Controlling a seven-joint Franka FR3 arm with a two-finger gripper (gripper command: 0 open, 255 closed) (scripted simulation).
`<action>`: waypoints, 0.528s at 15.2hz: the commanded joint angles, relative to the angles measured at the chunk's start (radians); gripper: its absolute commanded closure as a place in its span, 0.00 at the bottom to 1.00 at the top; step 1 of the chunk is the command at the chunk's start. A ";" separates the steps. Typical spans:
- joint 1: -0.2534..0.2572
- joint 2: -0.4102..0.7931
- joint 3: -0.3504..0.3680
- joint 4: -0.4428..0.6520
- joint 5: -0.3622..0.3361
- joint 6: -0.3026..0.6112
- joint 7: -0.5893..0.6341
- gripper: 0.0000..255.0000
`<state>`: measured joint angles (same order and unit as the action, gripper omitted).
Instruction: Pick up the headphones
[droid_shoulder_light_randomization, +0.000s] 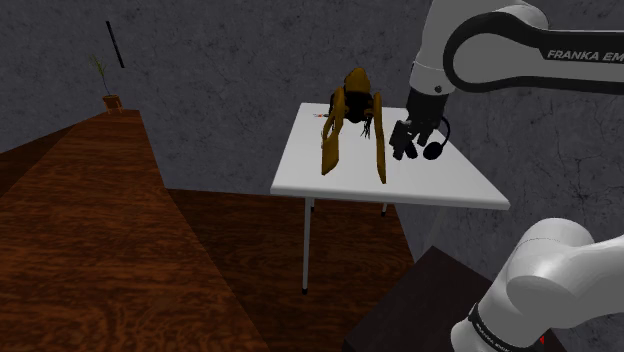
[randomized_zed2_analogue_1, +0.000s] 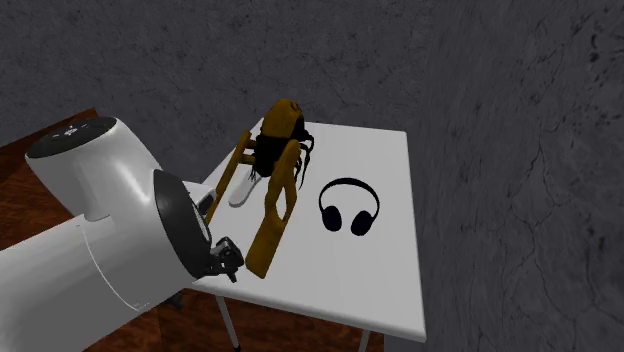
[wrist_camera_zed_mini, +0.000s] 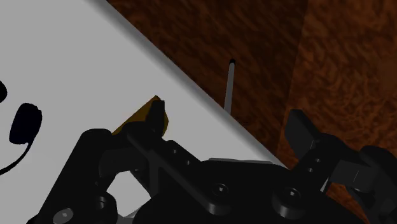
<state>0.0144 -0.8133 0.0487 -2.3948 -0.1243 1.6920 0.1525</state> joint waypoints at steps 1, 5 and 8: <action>0.000 0.000 0.000 0.000 0.000 0.000 0.000 0.00; -0.002 -0.017 -0.123 0.001 -0.058 -0.002 -0.184 0.00; -0.010 -0.005 -0.210 0.022 -0.096 0.001 -0.327 0.00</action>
<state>-0.0039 -0.8023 -0.1230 -2.3679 -0.2081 1.6949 -0.1213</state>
